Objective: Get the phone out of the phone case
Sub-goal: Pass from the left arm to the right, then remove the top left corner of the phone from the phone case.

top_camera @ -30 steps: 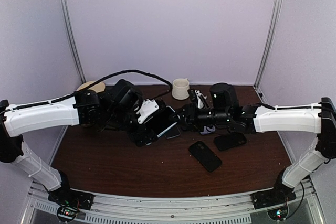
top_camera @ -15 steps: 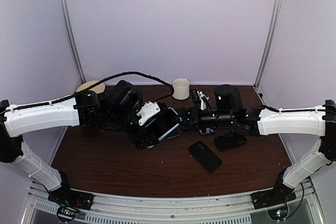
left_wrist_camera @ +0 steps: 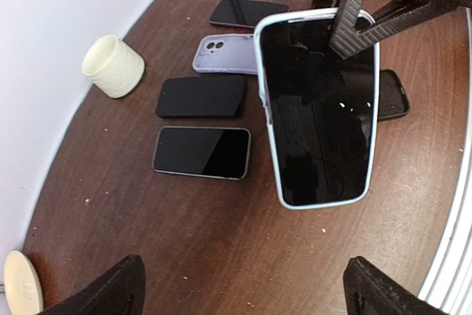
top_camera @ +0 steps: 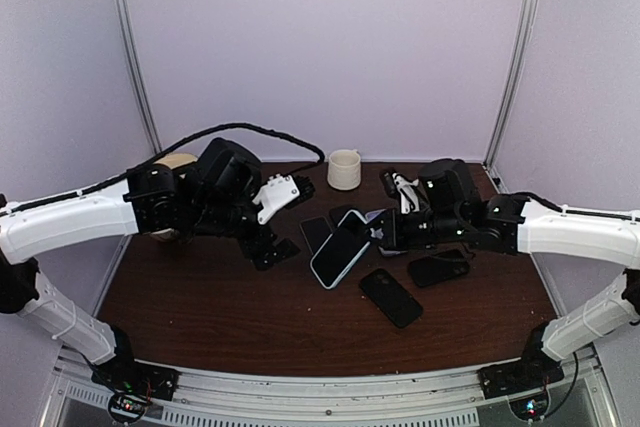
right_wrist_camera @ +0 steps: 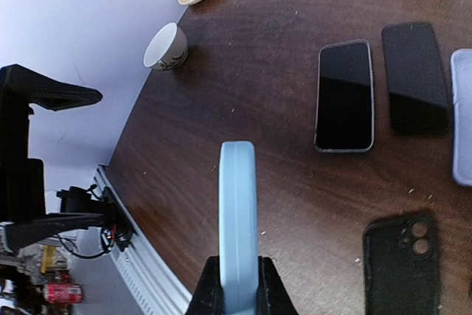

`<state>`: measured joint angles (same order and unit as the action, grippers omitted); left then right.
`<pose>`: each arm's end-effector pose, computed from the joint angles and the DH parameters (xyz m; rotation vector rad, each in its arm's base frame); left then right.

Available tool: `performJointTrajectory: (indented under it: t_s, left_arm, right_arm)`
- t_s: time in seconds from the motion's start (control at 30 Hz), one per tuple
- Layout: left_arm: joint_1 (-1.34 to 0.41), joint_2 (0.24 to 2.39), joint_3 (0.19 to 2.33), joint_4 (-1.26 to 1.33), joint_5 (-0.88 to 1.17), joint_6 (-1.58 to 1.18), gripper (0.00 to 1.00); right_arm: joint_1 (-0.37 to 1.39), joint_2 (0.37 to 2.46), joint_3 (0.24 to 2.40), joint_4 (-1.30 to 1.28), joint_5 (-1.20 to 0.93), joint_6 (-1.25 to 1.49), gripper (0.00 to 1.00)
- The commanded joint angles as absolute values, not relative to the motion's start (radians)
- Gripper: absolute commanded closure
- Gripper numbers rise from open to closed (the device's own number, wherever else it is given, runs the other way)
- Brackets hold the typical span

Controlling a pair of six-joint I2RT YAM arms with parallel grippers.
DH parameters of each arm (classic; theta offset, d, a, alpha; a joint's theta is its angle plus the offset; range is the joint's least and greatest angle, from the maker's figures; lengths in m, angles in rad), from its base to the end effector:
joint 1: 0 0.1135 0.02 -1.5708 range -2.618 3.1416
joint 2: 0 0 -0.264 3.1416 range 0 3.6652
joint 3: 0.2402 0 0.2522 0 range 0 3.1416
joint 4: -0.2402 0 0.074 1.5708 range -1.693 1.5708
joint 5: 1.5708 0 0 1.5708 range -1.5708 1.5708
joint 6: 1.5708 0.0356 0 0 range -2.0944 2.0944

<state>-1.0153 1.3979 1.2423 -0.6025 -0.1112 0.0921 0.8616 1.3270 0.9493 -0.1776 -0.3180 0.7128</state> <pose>0.1644 -0.2573 0.3197 1.1860 2.0253 -0.3327 0.1854 0.2332 0.2783 -0.3854 2.3382 1.1975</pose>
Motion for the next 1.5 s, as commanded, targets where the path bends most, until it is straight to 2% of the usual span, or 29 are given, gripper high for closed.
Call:
performJointTrajectory:
  t_s: [0.0, 0.1, 0.2, 0.37, 0.5, 0.67, 1.03, 1.33, 1.47]
  left_arm:
    - [-1.013, 1.313, 1.221, -0.524, -0.231, 0.18, 0.03]
    - [-1.011, 1.261, 1.139, -0.437, -0.271, 0.246, 0.02]
    - [-1.011, 1.197, 1.021, -0.336, -0.198, 0.335, 0.04]
    - [-1.01, 1.102, 0.861, -0.222, 0.014, 0.468, 0.11]
    - [-1.01, 1.08, 0.842, -0.247, 0.178, 0.504, 0.13]
    - [-1.012, 1.043, 0.781, -0.227, 0.407, 0.574, 0.2]
    - [-1.011, 0.99, 0.74, -0.233, 0.436, 0.597, 0.22]
    - [-1.01, 0.947, 0.691, -0.206, 0.518, 0.647, 0.26]
    - [-1.011, 0.936, 0.68, -0.212, 0.571, 0.666, 0.31]
  right_arm:
    - [0.857, 1.244, 0.964, -0.113, -0.186, 0.453, 1.0]
    - [0.859, 1.182, 0.855, 0.077, -0.118, 0.342, 1.0]
    - [0.859, 1.124, 0.758, 0.224, -0.071, 0.236, 1.0]
    - [0.861, 1.087, 0.771, 0.158, -0.108, 0.089, 1.0]
    - [0.861, 1.054, 0.784, 0.097, -0.35, -0.109, 1.0]
    - [0.861, 1.029, 0.833, -0.042, -0.442, -0.271, 1.0]
    - [0.861, 1.005, 0.84, -0.044, -0.7, -0.486, 1.0]
    - [0.863, 1.088, 0.874, 0.064, -0.831, -0.413, 1.0]
    - [0.882, 1.146, 0.947, -0.011, -0.815, -0.404, 1.0]
